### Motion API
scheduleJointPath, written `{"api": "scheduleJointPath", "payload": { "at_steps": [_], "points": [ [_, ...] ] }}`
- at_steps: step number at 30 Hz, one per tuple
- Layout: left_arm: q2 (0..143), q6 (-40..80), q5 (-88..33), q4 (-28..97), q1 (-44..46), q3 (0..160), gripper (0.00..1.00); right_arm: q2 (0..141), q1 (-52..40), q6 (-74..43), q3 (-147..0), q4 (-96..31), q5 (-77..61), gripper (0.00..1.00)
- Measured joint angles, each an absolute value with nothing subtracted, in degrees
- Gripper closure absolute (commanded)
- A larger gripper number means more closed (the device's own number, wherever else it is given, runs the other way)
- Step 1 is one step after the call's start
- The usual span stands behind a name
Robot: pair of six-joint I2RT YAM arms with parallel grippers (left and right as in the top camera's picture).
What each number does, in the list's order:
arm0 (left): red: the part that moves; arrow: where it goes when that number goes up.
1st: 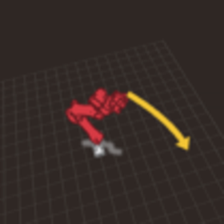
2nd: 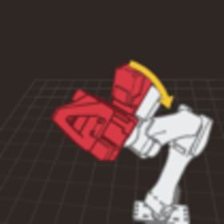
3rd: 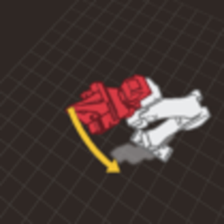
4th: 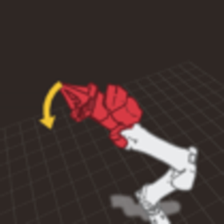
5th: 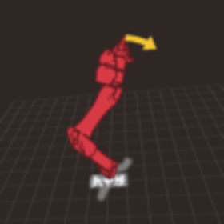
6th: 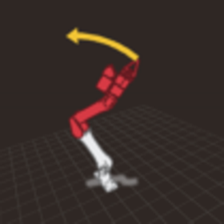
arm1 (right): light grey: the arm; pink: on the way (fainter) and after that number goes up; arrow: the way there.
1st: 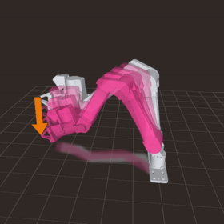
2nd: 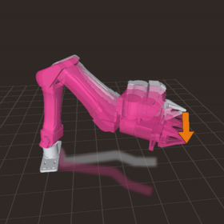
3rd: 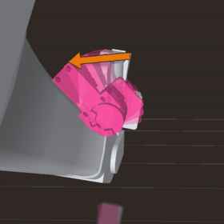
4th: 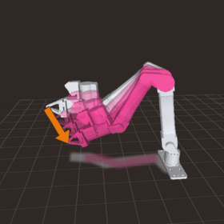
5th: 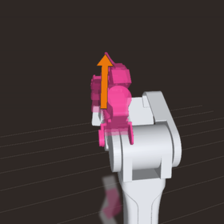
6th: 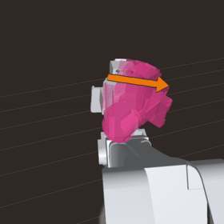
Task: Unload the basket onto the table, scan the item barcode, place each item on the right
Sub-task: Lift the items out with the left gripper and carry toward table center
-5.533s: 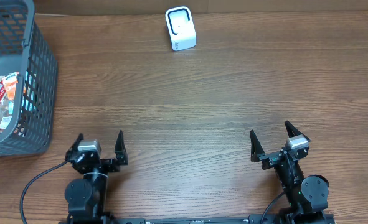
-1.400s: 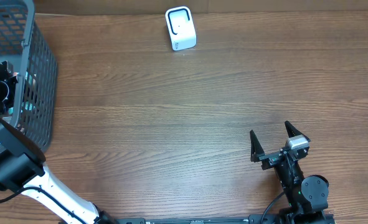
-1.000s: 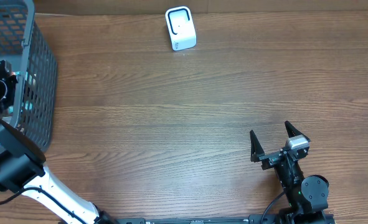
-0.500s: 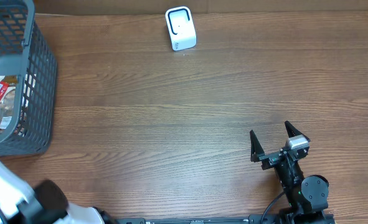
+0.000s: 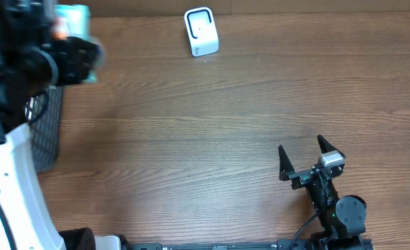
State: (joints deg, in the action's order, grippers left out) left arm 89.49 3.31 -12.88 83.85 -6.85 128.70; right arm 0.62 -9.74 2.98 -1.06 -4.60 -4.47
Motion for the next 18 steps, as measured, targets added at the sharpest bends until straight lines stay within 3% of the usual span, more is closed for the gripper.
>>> {"api": "scheduleJointPath", "payload": {
  "at_steps": [10, 18],
  "points": [
    [92.20, 5.93, -7.64, 87.68, 13.21, 127.68, 0.63, 0.62, -9.74, 2.96, -1.06, -4.62, -4.51, 0.00],
    [96.40, 8.67, -4.32, 85.45, 23.92, 120.77, 0.63, 0.62, -9.74, 2.96, -1.06, -4.60, -4.49, 0.00]
  ]
}}
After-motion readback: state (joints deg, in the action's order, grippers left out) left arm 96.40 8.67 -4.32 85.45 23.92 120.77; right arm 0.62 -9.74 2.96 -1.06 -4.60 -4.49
